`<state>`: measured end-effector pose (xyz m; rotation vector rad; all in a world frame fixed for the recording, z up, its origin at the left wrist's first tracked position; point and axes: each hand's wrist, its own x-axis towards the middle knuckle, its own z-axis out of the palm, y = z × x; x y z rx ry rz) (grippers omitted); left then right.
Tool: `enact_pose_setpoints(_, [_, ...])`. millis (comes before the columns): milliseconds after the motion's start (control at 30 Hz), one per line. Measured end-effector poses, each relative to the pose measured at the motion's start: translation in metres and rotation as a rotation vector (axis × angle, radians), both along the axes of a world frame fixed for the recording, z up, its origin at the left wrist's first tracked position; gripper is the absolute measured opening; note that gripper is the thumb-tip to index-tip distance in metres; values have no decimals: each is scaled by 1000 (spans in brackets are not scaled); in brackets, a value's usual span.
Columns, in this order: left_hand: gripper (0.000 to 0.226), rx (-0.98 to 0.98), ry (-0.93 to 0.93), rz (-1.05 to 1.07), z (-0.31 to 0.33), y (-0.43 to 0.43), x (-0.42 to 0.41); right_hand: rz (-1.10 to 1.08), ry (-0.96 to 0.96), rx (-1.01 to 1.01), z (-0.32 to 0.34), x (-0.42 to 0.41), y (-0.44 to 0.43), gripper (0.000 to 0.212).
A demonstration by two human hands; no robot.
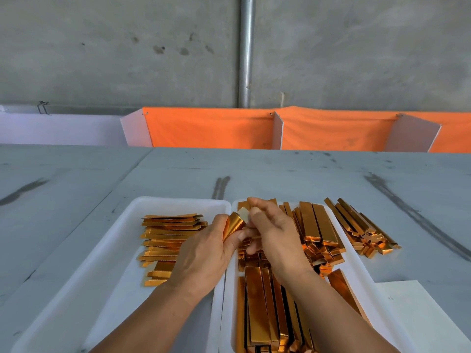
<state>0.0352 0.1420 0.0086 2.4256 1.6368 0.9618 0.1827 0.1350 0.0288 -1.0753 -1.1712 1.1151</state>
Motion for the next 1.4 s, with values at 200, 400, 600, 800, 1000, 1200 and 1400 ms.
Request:
enact_pose_setpoints(200, [61, 29, 33, -52, 1, -2, -1, 37, 133, -161, 3, 6, 0, 21])
enact_pose_setpoints(400, [65, 17, 31, -66, 1, -1, -2, 135, 189, -203, 1, 6, 3, 25])
enact_pose_setpoints(600, [60, 25, 39, -63, -1, 0, -2, 106, 114, -141, -2, 6, 2, 19])
enact_pose_setpoints(800, [59, 39, 69, -62, -1, 1, -2, 72, 88, -112, 0, 5, 1, 13])
enact_pose_setpoints(1000, [54, 40, 59, -89, -1, -1, -4, 47, 75, -100, 3, 6, 0, 8])
enact_pose_setpoints(1200, [54, 17, 37, -119, 1, -2, -4, 35, 95, -122, 4, 7, 0, 9])
enact_pose_setpoints(1400, [54, -6, 23, -130, 2, -3, -4, 37, 99, -120, 3, 7, 2, 8])
